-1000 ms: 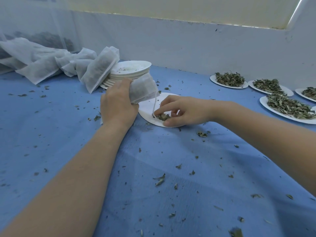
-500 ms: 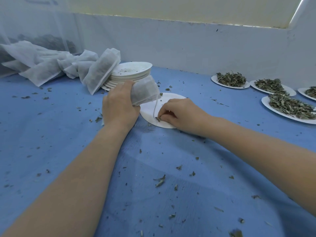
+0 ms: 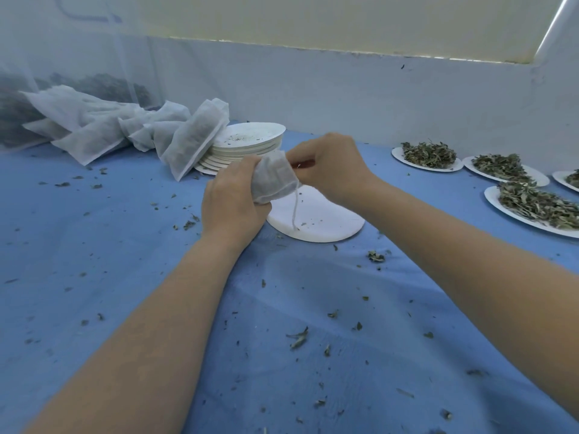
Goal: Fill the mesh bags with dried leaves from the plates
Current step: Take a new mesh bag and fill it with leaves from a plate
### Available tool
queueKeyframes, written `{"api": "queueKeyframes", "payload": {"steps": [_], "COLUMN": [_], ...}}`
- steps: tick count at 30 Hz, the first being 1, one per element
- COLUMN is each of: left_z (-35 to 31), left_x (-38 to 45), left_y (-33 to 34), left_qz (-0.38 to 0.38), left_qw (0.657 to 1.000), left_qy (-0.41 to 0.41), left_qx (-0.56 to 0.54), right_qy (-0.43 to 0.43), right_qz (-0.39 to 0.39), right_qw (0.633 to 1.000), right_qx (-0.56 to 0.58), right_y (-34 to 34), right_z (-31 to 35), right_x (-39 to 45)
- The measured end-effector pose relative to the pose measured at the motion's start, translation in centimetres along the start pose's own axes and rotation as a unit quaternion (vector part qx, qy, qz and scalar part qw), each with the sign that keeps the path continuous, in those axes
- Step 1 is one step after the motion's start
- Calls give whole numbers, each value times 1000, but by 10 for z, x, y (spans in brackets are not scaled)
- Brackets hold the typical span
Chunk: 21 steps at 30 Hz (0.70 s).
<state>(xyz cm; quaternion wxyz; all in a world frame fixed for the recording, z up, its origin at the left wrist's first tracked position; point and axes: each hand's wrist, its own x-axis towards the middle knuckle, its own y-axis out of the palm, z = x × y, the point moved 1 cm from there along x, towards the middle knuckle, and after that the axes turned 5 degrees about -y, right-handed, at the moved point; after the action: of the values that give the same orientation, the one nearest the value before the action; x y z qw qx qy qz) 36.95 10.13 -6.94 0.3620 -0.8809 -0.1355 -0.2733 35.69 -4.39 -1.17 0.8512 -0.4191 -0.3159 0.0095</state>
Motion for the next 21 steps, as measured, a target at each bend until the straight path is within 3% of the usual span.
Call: {"api": "queueKeyframes", "payload": {"steps": [4,10,13,15,17,21], "left_z": [5,9,11,12,14,15], "left_x": [2,4,5,6,7,8], "left_y": [-1,-2,-2,-1,0,1], "left_qz": [-21,-25,-19,-13,-8,-1], "left_qw": [994,984,982,981,980,979], "left_qy": [-65,-112,-132,-153,-171,-188], "left_qx": [-84,-138,-131,-115,-96,-76], "right_qy": [13,36,147,246,301,302], "right_qz": [6,0,56,169,232,218], "right_qw": [992,992,987,951,918,918], "right_qx": [123,120,18,-76,-110,-138], "right_y": [-11,-22,-19,-12,-4,6], "right_z": [2,-4,-20,-28,-31,-37], "right_x": [5,0,-14,-30,-41,-45]}}
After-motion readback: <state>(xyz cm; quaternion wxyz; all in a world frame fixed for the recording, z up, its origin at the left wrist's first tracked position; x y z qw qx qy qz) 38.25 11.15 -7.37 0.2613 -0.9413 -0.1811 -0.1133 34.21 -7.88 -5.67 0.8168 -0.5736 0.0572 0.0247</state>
